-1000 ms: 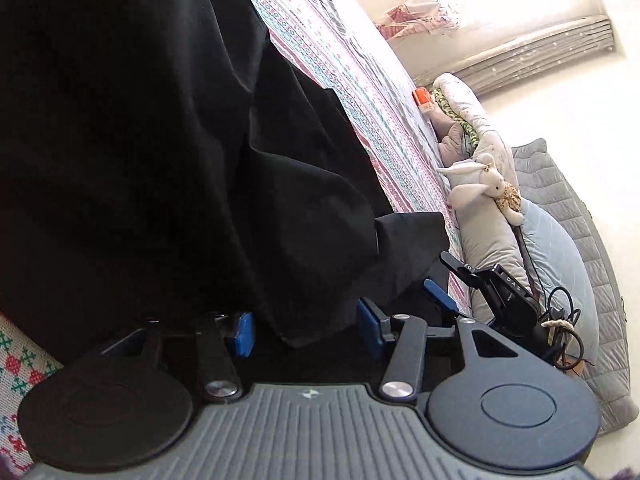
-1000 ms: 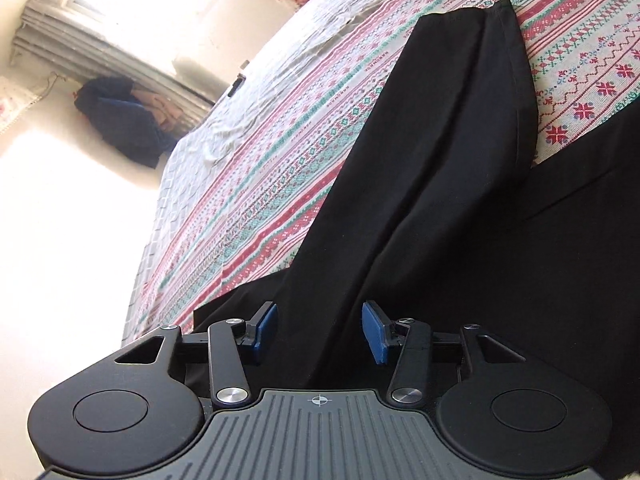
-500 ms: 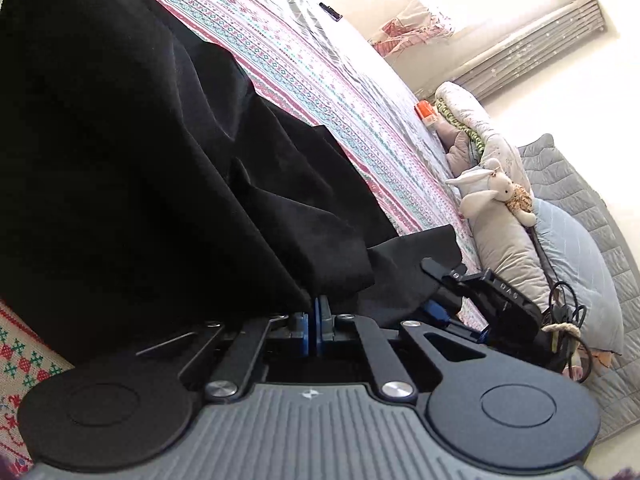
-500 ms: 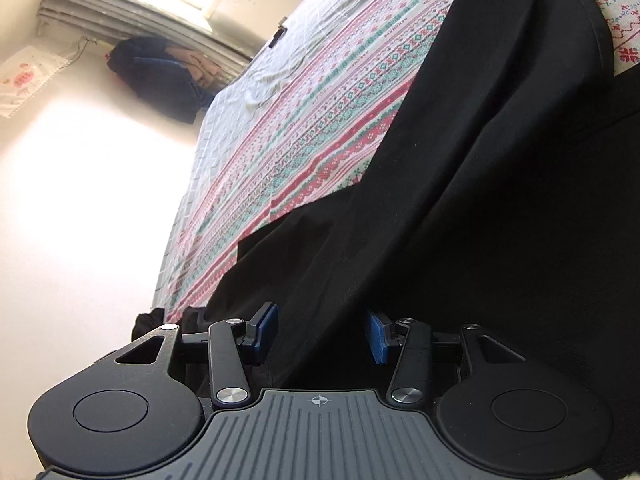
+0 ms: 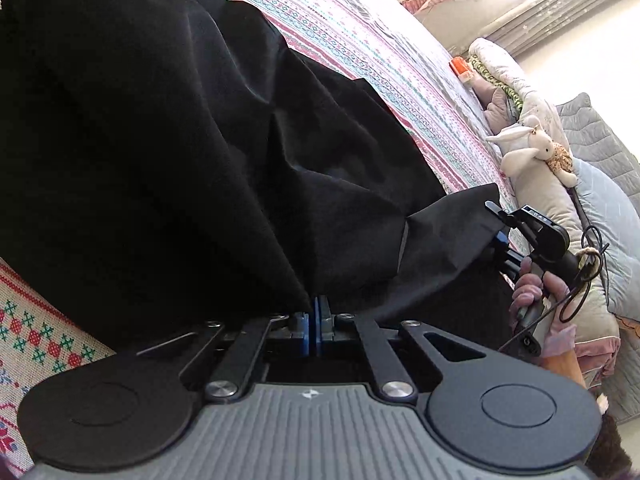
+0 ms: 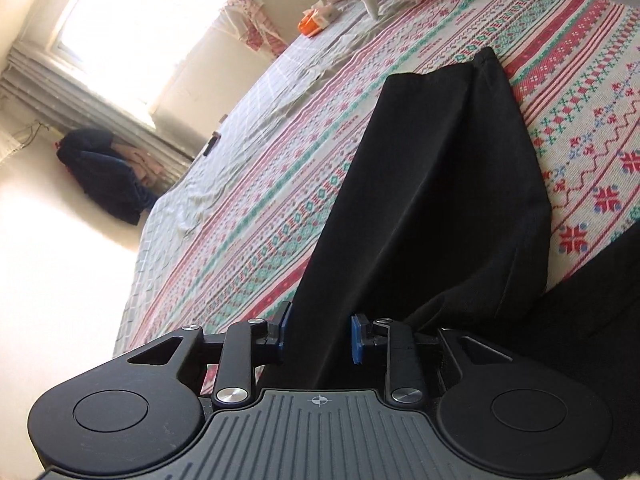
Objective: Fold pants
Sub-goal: 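Lift the waistband with both grippers and fold it toward the pant leg ends, then lay the waistband down over the legs and open both grippers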
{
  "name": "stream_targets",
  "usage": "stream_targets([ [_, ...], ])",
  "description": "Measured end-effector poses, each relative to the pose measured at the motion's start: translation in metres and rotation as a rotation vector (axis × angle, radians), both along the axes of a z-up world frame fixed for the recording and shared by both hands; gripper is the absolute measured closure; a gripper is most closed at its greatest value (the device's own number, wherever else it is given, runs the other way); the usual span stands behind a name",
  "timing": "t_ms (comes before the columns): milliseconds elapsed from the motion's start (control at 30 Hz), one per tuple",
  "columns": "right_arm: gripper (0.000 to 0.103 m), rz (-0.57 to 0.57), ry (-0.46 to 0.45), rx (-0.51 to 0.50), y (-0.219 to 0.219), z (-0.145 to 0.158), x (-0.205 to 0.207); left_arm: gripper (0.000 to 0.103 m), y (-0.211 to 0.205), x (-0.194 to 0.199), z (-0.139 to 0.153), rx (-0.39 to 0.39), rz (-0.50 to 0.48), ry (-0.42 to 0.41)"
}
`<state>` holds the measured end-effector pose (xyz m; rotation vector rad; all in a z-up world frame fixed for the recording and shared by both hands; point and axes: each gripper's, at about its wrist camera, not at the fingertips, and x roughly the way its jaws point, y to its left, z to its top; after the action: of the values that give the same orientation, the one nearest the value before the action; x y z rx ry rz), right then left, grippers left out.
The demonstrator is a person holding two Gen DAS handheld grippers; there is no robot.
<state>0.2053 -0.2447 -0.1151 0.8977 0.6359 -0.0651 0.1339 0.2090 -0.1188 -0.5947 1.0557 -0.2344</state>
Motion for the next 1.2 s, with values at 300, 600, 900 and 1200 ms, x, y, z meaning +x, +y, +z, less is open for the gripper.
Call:
stream_targets([
  [300, 0.102, -0.164, 0.073, -0.227, -0.029, 0.009, 0.011, 0.073, -0.005, 0.006, 0.007, 0.052, 0.001, 0.031],
  [600, 0.103, -0.097, 0.012, -0.452, -0.031, 0.074, -0.061, 0.074, -0.016, -0.003, 0.022, 0.248, -0.028, -0.012],
  [900, 0.103, -0.074, 0.084, -0.526, -0.038, 0.096, -0.140, 0.074, -0.038, -0.010, 0.030, 0.410, -0.070, -0.048],
  [1200, 0.103, -0.044, 0.151, -0.518, -0.041, 0.086, -0.205, 0.073, -0.040, -0.011, 0.033, 0.456, -0.094, -0.023],
])
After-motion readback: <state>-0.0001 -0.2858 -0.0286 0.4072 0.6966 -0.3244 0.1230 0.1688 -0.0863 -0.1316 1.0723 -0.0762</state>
